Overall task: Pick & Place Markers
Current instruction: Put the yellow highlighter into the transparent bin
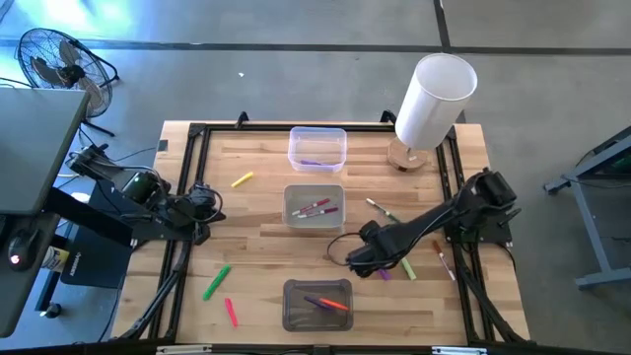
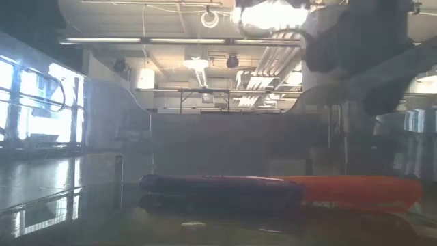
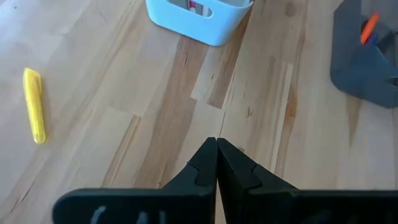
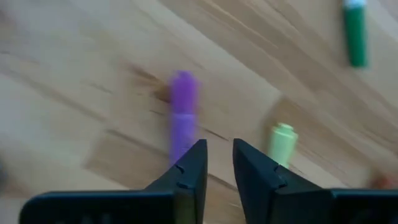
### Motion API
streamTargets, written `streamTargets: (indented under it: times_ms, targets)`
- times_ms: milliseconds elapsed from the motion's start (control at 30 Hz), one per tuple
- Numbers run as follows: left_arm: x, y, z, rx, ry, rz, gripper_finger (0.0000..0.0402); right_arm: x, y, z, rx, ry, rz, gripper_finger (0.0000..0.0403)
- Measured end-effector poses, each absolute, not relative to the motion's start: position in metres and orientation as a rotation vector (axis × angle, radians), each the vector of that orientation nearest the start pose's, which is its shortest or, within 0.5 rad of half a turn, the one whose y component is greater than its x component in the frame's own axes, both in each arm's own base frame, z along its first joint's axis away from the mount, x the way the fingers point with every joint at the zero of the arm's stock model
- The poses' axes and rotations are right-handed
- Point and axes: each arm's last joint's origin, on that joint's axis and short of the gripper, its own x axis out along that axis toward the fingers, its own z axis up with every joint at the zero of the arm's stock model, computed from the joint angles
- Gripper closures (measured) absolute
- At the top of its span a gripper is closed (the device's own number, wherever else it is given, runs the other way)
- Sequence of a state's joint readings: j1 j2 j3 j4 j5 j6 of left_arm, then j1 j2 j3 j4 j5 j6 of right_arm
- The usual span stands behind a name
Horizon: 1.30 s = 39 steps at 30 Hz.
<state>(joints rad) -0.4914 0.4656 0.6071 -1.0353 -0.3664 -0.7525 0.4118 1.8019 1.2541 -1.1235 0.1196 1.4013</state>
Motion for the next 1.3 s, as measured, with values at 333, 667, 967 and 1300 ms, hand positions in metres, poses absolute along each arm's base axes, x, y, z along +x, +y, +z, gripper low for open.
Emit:
streamTargets:
  times_ms: [333, 667, 967, 1300]
  targets:
    - [0.073, -0.028, 0.242, -0.334, 0.816, 0.161, 0.0401, 0.257, 0.12, 0.165, 0.587, 1.545, -1.048, 0.0311]
    - [0.073, -0.028, 0.241, -0.336, 0.827, 0.153, 0.0401, 0.242, 0.116, 0.124, 0.753, 1.564, -0.99, 0.0302]
    - [0.073, -0.028, 0.241, -0.328, 0.829, 0.15, 0.0401, 0.24, 0.114, 0.123, 0.758, 1.518, -1.006, 0.0351]
    - [0.076, -0.029, 0.245, -0.35, 0.775, 0.158, 0.0401, 0.228, 0.097, 0.208, 0.772, 1.05, -0.941, 0.0351]
